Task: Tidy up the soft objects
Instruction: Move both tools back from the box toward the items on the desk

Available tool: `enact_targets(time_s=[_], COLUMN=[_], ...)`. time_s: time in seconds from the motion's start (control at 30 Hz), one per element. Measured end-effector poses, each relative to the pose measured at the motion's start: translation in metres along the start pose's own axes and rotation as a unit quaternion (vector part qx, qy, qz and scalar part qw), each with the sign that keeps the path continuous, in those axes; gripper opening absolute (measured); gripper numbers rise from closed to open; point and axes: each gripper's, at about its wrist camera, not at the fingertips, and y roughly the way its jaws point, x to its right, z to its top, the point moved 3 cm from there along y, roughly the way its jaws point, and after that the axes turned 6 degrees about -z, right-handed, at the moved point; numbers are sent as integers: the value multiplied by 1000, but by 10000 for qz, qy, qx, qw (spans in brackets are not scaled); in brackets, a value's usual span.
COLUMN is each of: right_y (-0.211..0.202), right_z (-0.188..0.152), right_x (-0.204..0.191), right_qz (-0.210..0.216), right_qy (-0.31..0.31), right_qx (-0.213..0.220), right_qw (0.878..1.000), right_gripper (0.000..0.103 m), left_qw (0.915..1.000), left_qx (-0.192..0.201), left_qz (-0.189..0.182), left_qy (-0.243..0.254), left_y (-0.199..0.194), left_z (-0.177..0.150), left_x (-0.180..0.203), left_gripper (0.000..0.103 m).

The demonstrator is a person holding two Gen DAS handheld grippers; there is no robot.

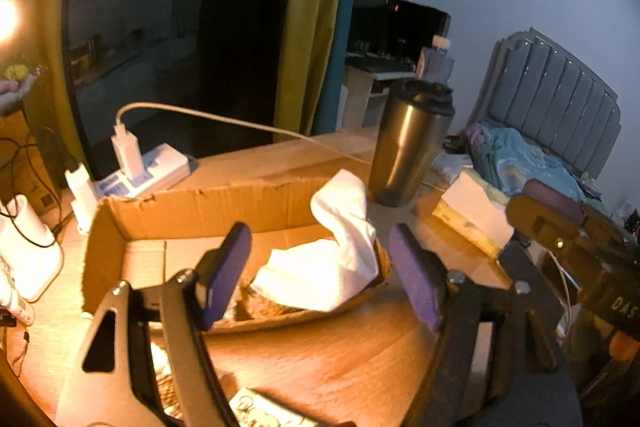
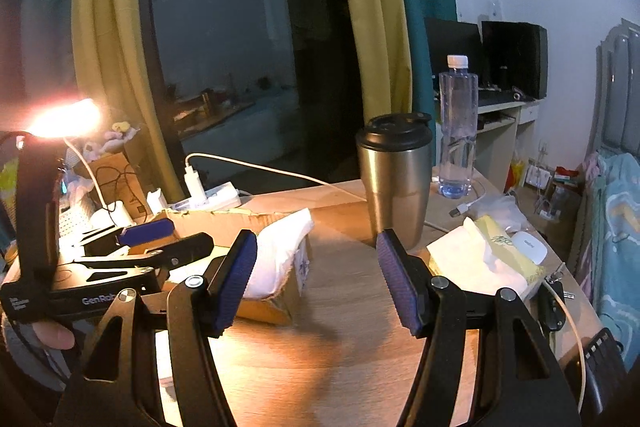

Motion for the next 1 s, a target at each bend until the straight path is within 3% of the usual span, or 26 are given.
enact_targets(time_s=[0.63,1.0], right_y=[-40,-45], right_z=[-1,-9], right_x=[-67,-115], right_qz=[19,193], right_qy=[-375,-623], right_qx=[149,89], right_qw=[9992,9978], right_gripper=[66,66], left_qw=[9957,9942], left_qx=[891,1039], left_qz=[48,191], left_qy=[243,182], left_y=[-110,-159], left_z=[-11,-33], left_x=[-20,-54], left_gripper=[73,73])
